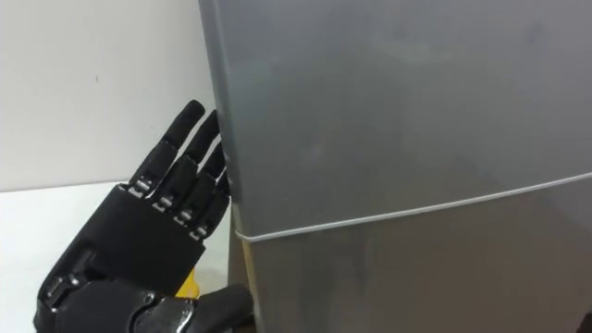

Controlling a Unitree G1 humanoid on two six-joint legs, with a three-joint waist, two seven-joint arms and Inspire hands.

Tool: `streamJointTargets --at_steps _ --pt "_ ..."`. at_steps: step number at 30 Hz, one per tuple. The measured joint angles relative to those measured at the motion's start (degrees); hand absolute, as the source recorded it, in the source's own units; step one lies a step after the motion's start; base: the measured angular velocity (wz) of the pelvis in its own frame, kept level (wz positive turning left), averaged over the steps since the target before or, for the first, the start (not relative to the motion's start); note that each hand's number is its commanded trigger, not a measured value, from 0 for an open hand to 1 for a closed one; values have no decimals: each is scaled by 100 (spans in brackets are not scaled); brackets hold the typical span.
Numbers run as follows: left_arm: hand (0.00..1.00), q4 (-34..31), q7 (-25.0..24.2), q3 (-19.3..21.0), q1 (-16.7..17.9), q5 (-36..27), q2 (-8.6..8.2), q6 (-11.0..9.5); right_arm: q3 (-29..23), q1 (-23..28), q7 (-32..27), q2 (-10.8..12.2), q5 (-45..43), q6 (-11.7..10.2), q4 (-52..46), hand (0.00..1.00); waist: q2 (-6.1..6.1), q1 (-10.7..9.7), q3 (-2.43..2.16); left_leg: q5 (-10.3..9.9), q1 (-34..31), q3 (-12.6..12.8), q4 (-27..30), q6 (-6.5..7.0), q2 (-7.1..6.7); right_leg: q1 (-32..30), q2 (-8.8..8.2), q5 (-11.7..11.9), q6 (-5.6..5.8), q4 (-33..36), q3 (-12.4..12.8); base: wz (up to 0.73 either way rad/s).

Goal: Retrieve from the upper fridge

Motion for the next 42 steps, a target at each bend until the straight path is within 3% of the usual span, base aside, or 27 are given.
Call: streamJointTargets --at_steps 5,9,20,29,34,42 --pt "0 0 18 -49 -148 0 -7 -13 174 2 38 2 -8 3 7 0 4 -1 15 -7 -7 9 5 38 -22 -16 10 18 31 -1 220 0" --pt "0 0 33 -50 -350 0 -11 -21 183 11 99 0 -10 5 -22 0 18 -1 22 -36 -45 7 3 133 -12 -42 24 21 36 -1 221 3" --pt "0 0 -71 -418 -743 -286 -245 -239 183 16 169 -24 -4 25 -103 0 1 5 7 -49 -46 85 55 163 -16 -40 14 27 46 15 288 -1" --pt "0 5 -192 -447 -743 -291 -227 -204 192 14 170 -25 7 33 -107 0 -26 8 -4 -50 9 226 52 164 -28 -23 6 56 92 1 452 -6" --pt "0 10 -195 -504 -743 -467 -80 -207 206 36 169 -25 30 35 -130 0 -23 8 -2 -53 25 270 52 169 -24 -17 15 66 105 6 501 -3" --pt "0 9 -442 -678 -742 -688 -30 -174 202 72 174 -71 33 52 -198 0 23 7 1 -108 -16 298 64 262 -9 -111 26 97 130 103 499 -2"
